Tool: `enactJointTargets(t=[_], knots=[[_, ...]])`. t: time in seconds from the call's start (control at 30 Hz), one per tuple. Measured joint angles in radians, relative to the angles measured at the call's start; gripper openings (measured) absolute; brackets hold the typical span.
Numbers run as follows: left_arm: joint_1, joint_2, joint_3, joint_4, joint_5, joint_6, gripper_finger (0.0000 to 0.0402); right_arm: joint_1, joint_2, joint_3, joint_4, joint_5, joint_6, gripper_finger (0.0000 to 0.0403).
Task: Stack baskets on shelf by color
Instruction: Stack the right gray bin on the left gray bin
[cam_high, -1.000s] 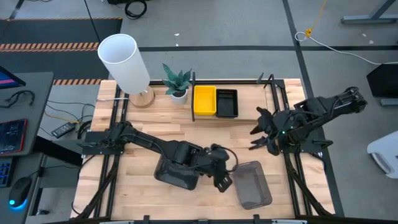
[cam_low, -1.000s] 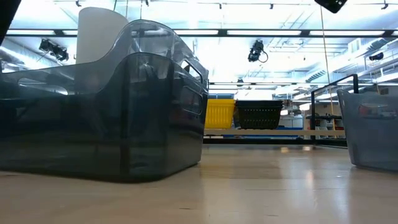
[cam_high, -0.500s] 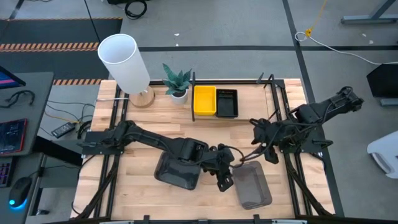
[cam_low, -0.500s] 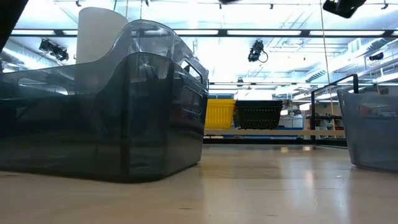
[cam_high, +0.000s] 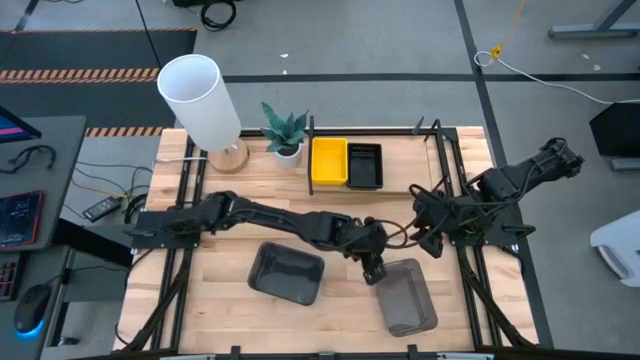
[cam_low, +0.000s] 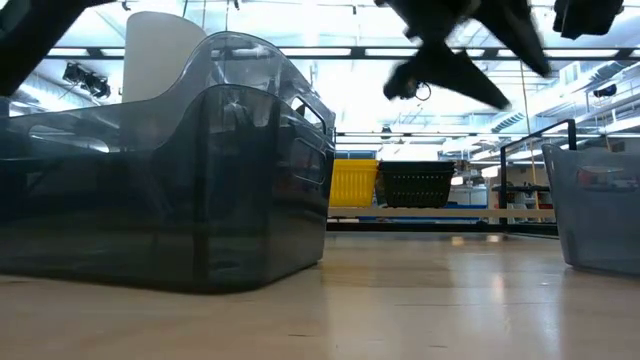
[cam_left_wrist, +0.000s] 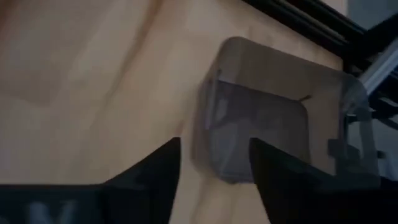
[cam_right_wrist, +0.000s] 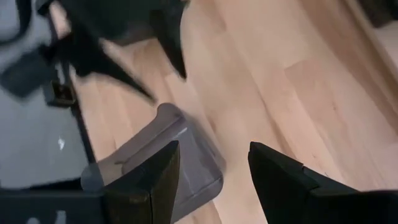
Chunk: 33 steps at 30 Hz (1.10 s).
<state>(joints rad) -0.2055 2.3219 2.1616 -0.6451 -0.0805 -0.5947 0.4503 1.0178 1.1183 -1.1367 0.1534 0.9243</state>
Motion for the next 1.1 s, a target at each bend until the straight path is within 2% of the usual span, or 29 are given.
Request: enactJointTargets(t=[0.13,0.23,0.5,0.77,0.93,1.1], knots=[[0.017,0.034,0.0,0.079,0.063,0.035,0.0243,0.018,-0.013,0.0,-0.012,0.047,0.077,0.0197],[0.02,0.049,0.0,0.137,0.064,0.076,0.0254,0.033,-0.028,0.0,-0.009,0.088,0.113,0.0197],[0.018,0.09,-0.001,0.202,-0.065,0.194,0.0226,0.059,-0.063,0.0,-0.002,0.219,0.153,0.0197],[0.011,0.165,-0.004,0.291,-0.025,0.189,0.0199,0.06,-0.065,0.0,-0.003,0.25,0.123,0.0197],[0.004,0.167,-0.003,0.234,-0.059,0.237,0.0157,0.06,-0.064,0.0,-0.004,0.25,0.099,0.0197],[0.011,0.167,-0.003,0.219,-0.045,0.24,0.0056,0.06,-0.064,0.0,-0.004,0.25,0.078,0.0197]])
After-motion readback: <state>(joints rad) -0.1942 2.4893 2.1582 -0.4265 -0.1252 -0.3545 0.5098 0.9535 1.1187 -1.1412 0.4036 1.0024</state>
